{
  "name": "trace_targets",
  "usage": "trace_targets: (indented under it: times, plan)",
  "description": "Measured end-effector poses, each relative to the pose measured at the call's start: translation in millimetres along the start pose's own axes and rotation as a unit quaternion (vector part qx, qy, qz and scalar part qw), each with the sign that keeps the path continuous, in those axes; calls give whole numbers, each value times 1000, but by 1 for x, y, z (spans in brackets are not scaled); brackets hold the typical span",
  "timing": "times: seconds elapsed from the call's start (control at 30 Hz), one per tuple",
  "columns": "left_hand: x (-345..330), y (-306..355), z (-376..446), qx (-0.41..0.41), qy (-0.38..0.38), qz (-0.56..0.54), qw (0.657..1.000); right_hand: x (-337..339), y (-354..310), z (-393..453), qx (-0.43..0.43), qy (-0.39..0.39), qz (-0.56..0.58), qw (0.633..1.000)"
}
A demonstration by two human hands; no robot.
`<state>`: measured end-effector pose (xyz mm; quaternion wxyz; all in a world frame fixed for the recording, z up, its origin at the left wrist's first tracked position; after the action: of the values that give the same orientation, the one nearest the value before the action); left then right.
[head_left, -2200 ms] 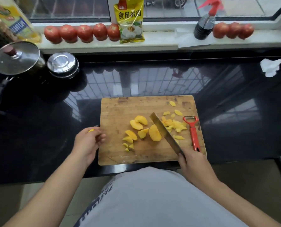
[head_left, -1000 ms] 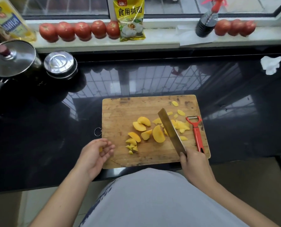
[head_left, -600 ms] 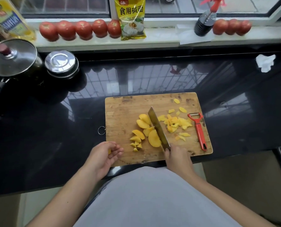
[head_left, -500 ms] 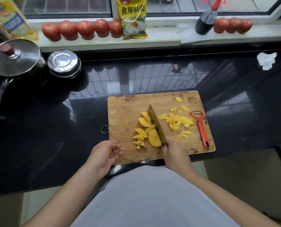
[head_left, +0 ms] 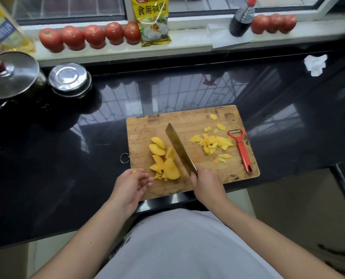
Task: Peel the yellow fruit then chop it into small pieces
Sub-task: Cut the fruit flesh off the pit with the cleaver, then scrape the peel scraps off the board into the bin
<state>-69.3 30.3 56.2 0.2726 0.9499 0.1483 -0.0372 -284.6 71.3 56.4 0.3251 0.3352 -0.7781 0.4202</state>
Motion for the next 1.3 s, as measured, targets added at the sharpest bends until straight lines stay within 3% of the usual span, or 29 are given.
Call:
trace_targets:
  times: [0.2, 0.33, 0.43, 0.57, 0.7, 1.0, 1.07, 1.2, 1.3]
  plan:
    - [-71, -1, -7, -17, -112, 147, 983, 63, 72, -1, -101, 84, 95, 987]
    - [-147, -19, -8, 27, -208, 329, 921, 112, 120, 19, -127, 113, 114, 979]
    - [-226, -54, 9, -35, -162, 527, 834, 147, 158, 39, -118, 123, 135, 976]
    - [-321, -91, 24, -170, -25, 688, 705, 189, 211, 53, -92, 108, 159, 977]
    - [-368, -107, 32, -163, 45, 729, 663, 222, 255, 58, -87, 77, 147, 982]
    - [-483, -126, 48, -215, -27, 715, 665, 255, 287, 74, -66, 82, 115, 988]
    - [-473, -125, 39, -221, -37, 678, 700, 256, 281, 79, -49, 55, 103, 992]
    - [-380, -108, 21, -232, 10, 488, 842, 243, 248, 101, 42, -13, -30, 999]
    - [-286, -99, 9, -224, 72, 434, 870, 231, 214, 130, 170, 10, -153, 974]
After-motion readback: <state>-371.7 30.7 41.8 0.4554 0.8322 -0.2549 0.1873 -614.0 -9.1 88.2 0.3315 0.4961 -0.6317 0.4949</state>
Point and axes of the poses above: each hand's wrist, its own z-axis towards the middle knuckle, its own x-axis out of the back of the hand, y = z × x, the point moved 1 cm from there along z, towards the middle knuckle, and after that the axes turned 1 degree about x, right-handed, at the moved point
